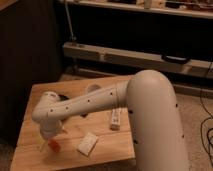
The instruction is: Place the pepper in the ceramic bowl
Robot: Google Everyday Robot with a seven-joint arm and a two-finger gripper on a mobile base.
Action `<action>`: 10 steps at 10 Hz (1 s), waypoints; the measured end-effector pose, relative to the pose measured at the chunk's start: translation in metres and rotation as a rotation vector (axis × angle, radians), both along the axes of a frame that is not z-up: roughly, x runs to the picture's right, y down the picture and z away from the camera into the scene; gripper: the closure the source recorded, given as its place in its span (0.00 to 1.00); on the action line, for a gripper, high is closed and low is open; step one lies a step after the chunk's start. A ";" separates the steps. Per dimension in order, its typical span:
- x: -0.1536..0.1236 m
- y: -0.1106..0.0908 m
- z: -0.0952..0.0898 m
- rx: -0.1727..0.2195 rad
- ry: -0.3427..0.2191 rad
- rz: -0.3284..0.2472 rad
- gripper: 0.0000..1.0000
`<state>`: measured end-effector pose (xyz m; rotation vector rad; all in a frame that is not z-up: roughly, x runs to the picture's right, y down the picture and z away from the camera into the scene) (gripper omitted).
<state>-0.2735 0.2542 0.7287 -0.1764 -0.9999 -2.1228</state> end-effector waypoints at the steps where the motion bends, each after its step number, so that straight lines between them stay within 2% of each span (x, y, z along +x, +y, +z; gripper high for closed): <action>1: -0.001 0.002 0.001 0.005 -0.012 -0.005 0.20; 4: -0.011 0.010 0.008 0.015 -0.047 -0.021 0.20; 10: -0.026 0.021 0.022 0.021 -0.063 -0.053 0.20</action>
